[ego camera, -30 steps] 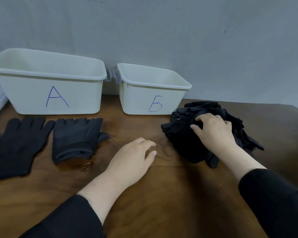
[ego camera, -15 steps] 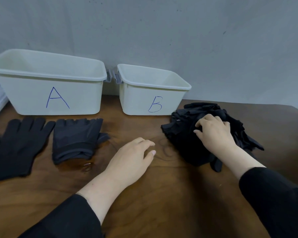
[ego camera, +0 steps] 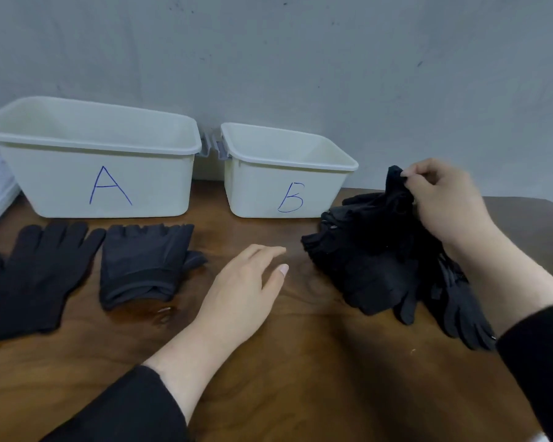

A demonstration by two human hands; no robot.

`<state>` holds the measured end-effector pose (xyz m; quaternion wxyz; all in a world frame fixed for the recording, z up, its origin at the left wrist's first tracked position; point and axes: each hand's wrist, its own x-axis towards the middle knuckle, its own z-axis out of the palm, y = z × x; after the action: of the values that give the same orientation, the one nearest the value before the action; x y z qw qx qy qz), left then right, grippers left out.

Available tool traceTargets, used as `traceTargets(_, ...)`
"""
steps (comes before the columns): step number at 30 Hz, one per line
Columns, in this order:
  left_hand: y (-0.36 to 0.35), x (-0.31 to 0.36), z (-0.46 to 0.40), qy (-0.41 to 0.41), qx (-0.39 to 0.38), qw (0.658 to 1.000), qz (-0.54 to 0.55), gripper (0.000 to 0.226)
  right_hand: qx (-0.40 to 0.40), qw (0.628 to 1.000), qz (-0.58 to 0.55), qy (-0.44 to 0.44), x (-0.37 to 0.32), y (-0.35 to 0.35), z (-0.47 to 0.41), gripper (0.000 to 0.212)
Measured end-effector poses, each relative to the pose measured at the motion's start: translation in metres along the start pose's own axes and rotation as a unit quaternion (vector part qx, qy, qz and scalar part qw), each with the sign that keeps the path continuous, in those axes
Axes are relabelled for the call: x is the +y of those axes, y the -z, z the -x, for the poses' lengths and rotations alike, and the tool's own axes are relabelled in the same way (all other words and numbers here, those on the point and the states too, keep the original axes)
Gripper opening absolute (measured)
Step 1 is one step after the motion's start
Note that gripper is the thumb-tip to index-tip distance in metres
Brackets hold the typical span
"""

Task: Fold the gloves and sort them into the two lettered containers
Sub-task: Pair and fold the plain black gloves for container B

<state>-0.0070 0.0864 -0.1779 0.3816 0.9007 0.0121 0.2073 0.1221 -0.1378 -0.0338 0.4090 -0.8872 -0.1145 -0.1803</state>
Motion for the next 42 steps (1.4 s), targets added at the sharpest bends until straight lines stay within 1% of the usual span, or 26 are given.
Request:
traceTargets(5,0.002,-0.001,0.001,0.002,0.017,1.0,0.007,0.037,0.031,0.994,-0.098,-0.039,-0.009,0.007,0.006,0.014)
traceTargets(7,0.001,-0.002,0.001,0.001,0.02,1.0,0.007,0.037,0.055,0.99,-0.126,-0.028,-0.012,0.01,0.007,0.015)
traceTargets(9,0.002,-0.001,0.001,0.003,0.02,1.0,0.006,0.038,0.071,0.989,-0.126,-0.01,-0.015,0.013,0.007,0.017)
traceTargets(10,0.002,-0.001,0.001,0.004,0.018,1.0,0.004,0.038,0.067,0.99,-0.125,-0.008,-0.015,0.015,0.005,0.017)
traceTargets(12,0.002,-0.002,0.001,0.006,0.017,1.0,0.002,0.037,0.032,0.991,-0.126,-0.015,-0.02,0.016,0.006,0.016)
traceTargets(14,0.002,-0.001,0.001,0.004,0.016,1.0,0.006,0.037,0.032,0.992,-0.122,-0.005,-0.023,0.018,0.006,0.015)
traceTargets(16,0.002,-0.001,0.002,0.004,0.019,1.0,0.014,0.037,0.024,0.989,-0.143,0.003,-0.03,0.019,0.008,0.015)
traceTargets(20,0.002,0.0,0.002,0.007,0.027,0.999,0.045,0.042,-0.048,0.971,-0.235,0.001,-0.04,0.018,0.011,0.021)
traceTargets(22,0.004,0.001,0.002,0.005,0.033,0.996,0.081,0.05,-0.116,0.958,-0.26,-0.022,-0.044,0.013,0.016,0.021)
traceTargets(25,0.007,0.007,0.003,0.008,0.034,0.991,0.128,0.057,-0.215,0.937,-0.273,-0.046,-0.041,-0.007,0.025,0.028)
traceTargets(27,0.01,0.011,0.004,0.019,0.026,0.989,0.143,0.059,-0.252,0.926,-0.275,-0.057,-0.036,-0.022,0.033,0.029)
traceTargets(29,0.011,0.01,0.004,0.033,0.003,0.987,0.157,0.056,-0.275,0.915,-0.286,-0.073,-0.032,-0.034,0.039,0.027)
traceTargets(32,0.011,0.006,0.001,0.073,-0.012,0.978,0.196,0.055,-0.302,0.896,-0.311,-0.096,-0.028,-0.048,0.046,0.016)
traceTargets(34,0.01,0.002,-0.002,0.097,0.006,0.976,0.197,0.049,-0.298,0.899,-0.307,-0.098,-0.027,-0.055,0.047,0.01)
traceTargets(37,0.011,-0.004,-0.005,0.118,0.079,0.973,0.181,0.038,-0.253,0.904,-0.332,-0.088,-0.03,-0.053,0.044,0.02)
traceTargets(40,0.015,-0.007,-0.008,0.149,0.136,0.962,0.185,0.038,-0.2,0.902,-0.375,-0.076,-0.035,-0.039,0.034,0.02)
traceTargets(42,0.017,-0.007,-0.01,0.17,0.149,0.951,0.213,0.04,-0.198,0.903,-0.374,-0.073,-0.036,-0.031,0.031,0.019)
